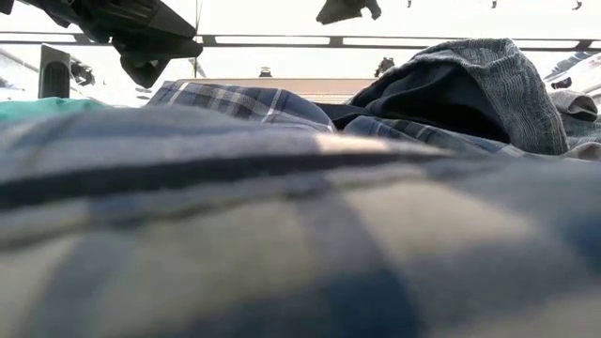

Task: Sort clothes
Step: Put the gray sock into the white bin, then put the purple sock into the white bin

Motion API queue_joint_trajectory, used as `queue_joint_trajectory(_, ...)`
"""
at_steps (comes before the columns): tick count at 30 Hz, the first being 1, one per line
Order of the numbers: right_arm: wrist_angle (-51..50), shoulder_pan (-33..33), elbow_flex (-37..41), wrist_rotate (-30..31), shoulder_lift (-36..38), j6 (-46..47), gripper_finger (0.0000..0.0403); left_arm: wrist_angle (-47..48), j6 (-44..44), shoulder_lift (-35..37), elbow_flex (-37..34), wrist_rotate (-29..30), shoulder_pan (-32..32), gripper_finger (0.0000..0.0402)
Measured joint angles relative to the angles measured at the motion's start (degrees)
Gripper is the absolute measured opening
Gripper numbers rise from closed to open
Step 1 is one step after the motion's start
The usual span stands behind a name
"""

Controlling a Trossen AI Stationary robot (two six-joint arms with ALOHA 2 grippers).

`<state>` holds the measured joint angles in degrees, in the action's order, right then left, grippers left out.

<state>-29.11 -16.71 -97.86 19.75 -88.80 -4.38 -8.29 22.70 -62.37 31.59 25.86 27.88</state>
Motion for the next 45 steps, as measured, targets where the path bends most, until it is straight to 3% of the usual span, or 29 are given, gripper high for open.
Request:
queue_joint_trajectory(5, -12.3, 2.1, -0.7, -0.5, 3.4, 1.8, 0.0148, 0.1, 0.3, 0.0, 0.0, 0.0, 0.0, 0.0107)
queue_joint_trajectory(12, -36.5, 10.3, 0.0, -16.5, 8.6, 13.6, 0.0161, 0.0, 0.4, 0.0, 0.0, 0.0, 0.0, 0.0107)
queue_joint_trajectory(15, -41.5, 17.4, 3.6, -17.5, 10.7, 20.4, 0.0158, 0.0, 0.5, 0.0, 0.0, 0.0, 0.0, 0.0107)
queue_joint_trajectory(22, -37.8, 36.4, 18.1, -11.1, 13.3, 36.5, 0.0152, 0.0, 1.9, 0.0, 0.0, 0.0, 0.0, 0.0107)
queue_joint_trajectory(28, -27.0, 47.7, 30.3, -9.0, 11.1, 44.5, 0.0148, -0.1, 2.0, 0.0, 0.0, 0.0, 0.0, 0.0107)
queue_joint_trajectory(33, -19.7, 53.0, 35.3, -9.2, 5.8, 45.1, 0.014, -0.4, 2.0, 0.0, 0.0, 0.0, 0.0, 0.0107)
queue_joint_trajectory(45, -8.8, 59.4, 35.7, -13.7, -11.6, 40.0, 0.0117, -0.7, 2.0, 0.0, 0.0, 0.0, 0.0, 0.0107)
